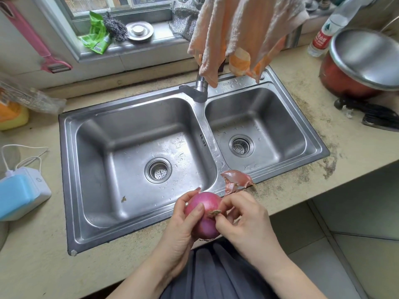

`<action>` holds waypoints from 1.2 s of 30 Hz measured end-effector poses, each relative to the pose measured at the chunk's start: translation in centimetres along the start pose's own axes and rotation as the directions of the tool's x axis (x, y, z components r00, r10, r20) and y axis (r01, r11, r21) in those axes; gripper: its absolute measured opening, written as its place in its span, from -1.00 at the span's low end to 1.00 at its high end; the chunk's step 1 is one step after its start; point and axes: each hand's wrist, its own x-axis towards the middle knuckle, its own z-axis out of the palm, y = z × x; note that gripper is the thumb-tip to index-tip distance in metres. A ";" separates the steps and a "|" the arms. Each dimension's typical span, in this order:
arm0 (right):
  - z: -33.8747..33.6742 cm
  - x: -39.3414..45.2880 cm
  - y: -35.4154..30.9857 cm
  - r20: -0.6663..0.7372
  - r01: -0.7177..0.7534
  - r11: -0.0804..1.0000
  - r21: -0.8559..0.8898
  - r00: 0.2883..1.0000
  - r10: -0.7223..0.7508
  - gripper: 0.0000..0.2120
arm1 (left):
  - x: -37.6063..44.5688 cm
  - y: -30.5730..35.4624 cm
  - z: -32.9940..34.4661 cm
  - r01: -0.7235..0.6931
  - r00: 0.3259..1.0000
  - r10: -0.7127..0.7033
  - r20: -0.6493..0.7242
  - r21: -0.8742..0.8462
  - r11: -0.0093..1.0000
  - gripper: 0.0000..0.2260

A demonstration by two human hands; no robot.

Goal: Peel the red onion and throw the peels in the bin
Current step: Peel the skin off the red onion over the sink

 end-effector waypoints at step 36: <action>-0.1 -0.5 0.4 0.053 0.060 0.997 -0.039 0.997 -0.058 -0.54 | 0.4 -0.5 -0.4 -0.074 0.993 0.075 -0.088 0.010 0.997 -0.62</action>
